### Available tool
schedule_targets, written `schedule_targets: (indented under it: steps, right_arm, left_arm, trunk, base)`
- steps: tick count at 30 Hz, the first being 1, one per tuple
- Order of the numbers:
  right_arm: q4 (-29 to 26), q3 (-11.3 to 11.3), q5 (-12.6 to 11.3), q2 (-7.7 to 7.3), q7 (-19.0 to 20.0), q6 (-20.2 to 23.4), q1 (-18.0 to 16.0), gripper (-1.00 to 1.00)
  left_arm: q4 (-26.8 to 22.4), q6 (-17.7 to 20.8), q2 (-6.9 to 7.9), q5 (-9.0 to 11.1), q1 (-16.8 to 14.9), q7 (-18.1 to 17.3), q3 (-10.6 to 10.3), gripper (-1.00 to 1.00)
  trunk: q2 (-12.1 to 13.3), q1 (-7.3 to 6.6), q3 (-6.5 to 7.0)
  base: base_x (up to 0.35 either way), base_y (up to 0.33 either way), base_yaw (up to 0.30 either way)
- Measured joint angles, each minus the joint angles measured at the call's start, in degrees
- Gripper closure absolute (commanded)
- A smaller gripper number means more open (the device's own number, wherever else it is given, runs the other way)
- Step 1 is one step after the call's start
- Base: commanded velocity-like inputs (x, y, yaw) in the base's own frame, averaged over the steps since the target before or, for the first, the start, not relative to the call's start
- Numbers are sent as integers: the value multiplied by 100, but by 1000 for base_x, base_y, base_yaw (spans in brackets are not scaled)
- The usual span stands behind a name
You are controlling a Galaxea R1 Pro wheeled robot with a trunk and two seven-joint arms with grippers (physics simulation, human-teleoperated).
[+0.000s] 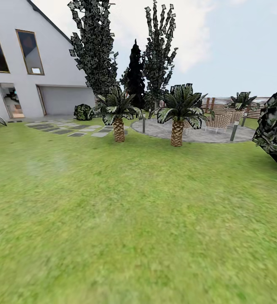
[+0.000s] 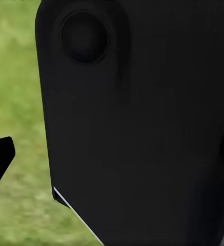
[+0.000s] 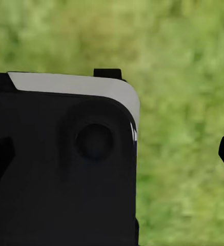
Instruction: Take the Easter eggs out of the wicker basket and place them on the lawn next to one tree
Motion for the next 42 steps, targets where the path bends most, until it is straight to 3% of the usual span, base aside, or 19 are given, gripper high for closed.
schedule_targets:
  steps: [12,42]
  right_arm:
    - [0,0,1,-12,0,-3,0,-100]
    - [0,6,2,-14,-5,-176,0,-100]
  left_arm:
    - [0,0,0,6,0,0,6,-100]
    - [0,0,0,8,0,0,8,-100]
  trunk:
    - [0,0,0]
    - [0,0,-208]
  base:
    - [0,0,6]
    - [0,0,50]
